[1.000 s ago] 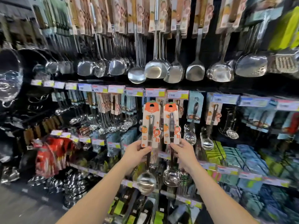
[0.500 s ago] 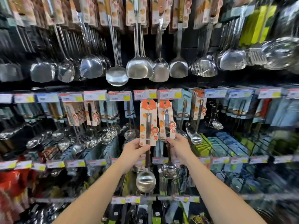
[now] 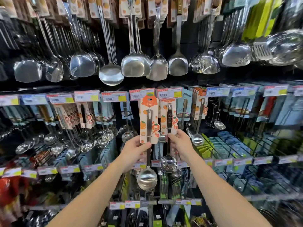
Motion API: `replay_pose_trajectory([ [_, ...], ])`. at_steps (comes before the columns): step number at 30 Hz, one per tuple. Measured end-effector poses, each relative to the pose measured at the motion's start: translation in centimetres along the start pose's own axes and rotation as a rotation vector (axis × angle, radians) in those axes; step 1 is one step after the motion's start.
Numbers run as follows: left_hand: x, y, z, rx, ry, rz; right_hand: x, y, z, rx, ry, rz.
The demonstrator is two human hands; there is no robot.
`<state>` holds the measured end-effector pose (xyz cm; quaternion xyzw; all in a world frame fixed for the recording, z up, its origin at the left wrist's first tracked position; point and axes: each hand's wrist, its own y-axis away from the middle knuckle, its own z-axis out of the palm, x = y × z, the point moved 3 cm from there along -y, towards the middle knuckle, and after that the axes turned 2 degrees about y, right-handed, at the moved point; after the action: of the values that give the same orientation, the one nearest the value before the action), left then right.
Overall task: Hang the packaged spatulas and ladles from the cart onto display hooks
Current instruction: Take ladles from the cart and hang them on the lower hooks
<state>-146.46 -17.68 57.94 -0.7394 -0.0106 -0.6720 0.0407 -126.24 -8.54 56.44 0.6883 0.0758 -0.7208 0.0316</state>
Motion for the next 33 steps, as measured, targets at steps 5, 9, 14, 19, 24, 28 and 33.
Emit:
replay_pose_trajectory([
  [5,-0.1,-0.6,0.8,0.000,0.032,0.006,0.1,-1.8,-0.4,-0.038,-0.022,0.006],
  [9,-0.3,-1.0,1.2,-0.010,0.034,-0.003,0.0,-4.3,-0.2,-0.045,-0.012,0.033],
  [14,-1.1,-1.8,2.0,-0.006,0.005,0.003,0.2,-9.0,0.4,-0.055,0.043,0.142],
  [19,-2.8,-2.7,2.9,-0.034,0.006,-0.039,1.7,-12.0,0.3,0.055,0.104,0.212],
  [24,-3.8,-3.7,3.8,-0.029,-0.004,-0.038,-0.7,-7.2,0.6,0.065,-0.203,0.143],
  [28,-3.8,-4.4,4.5,-0.027,-0.053,-0.005,-3.0,-2.8,0.8,-0.064,-0.270,0.056],
  [33,-3.0,-5.6,5.1,-0.013,-0.097,0.045,-4.2,-1.6,0.8,-0.037,0.014,-0.171],
])
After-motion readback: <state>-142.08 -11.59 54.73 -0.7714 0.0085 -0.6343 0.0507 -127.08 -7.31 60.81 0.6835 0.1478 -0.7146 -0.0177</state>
